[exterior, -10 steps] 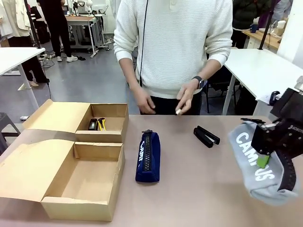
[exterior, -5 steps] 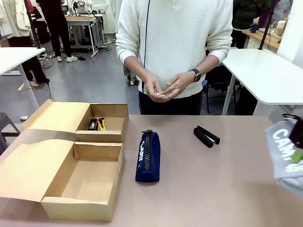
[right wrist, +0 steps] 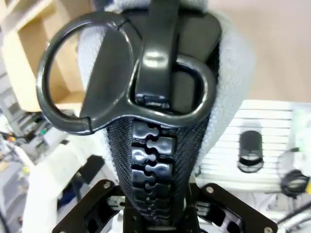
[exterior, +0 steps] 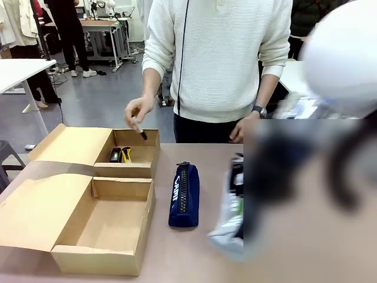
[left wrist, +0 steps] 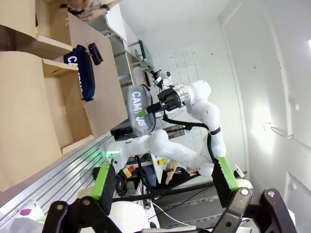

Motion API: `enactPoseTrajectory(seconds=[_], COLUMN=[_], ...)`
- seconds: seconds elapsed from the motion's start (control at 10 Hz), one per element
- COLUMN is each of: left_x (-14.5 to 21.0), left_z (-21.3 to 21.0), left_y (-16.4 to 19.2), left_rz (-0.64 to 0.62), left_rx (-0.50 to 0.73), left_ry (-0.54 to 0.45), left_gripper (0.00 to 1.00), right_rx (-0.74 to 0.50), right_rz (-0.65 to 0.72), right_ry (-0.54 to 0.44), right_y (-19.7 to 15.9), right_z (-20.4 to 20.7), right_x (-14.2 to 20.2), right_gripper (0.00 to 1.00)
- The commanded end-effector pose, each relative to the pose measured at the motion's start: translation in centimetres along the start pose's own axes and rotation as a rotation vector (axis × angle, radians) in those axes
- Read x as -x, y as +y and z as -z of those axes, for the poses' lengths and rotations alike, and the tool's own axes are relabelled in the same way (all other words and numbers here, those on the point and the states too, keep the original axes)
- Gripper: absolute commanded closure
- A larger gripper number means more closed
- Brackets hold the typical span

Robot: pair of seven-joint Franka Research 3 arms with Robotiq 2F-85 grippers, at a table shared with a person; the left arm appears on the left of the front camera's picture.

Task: Place items inside the box.
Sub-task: Pick up a Pencil pouch or Stapler and place it inside the Mailer Box closest to the robot.

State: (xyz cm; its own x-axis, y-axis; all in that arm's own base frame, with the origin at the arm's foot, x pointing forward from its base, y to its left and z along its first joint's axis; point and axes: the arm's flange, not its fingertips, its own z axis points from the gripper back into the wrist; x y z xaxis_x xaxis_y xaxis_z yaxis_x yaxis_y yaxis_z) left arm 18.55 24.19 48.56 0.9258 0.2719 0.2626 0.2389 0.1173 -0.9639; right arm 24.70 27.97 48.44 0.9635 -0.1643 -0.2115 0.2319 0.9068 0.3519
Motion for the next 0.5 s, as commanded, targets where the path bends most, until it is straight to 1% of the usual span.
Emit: enactPoseTrajectory(seconds=[0.0,0.1,0.2,0.3,0.4], left_x=[0.0,0.0,0.0,0.0,0.0], left_z=[0.0,0.0,0.0,0.0,0.0], left_y=[-0.2,-0.2,-0.2,-0.2,-0.2], left_rz=[0.021,0.021,0.021,0.021,0.021], left_rx=[0.016,0.016,0.016,0.016,0.016], left_ry=[-0.006,-0.006,-0.006,-0.006,-0.006], left_gripper=[0.0,0.0,0.0,0.0,0.0], right_rx=[0.047,0.0,0.0,0.023,-0.053], right_rz=[0.028,0.0,0.0,-0.008,0.044], right_ry=[-0.041,0.0,0.0,-0.01,-0.06], right_y=[-0.3,0.0,0.0,1.4,1.2], right_z=[-1.2,0.0,0.0,0.6,0.6], right_x=[-2.1,0.0,0.0,-0.3,0.6], right_gripper=[0.93,0.93,0.93,0.93,0.93])
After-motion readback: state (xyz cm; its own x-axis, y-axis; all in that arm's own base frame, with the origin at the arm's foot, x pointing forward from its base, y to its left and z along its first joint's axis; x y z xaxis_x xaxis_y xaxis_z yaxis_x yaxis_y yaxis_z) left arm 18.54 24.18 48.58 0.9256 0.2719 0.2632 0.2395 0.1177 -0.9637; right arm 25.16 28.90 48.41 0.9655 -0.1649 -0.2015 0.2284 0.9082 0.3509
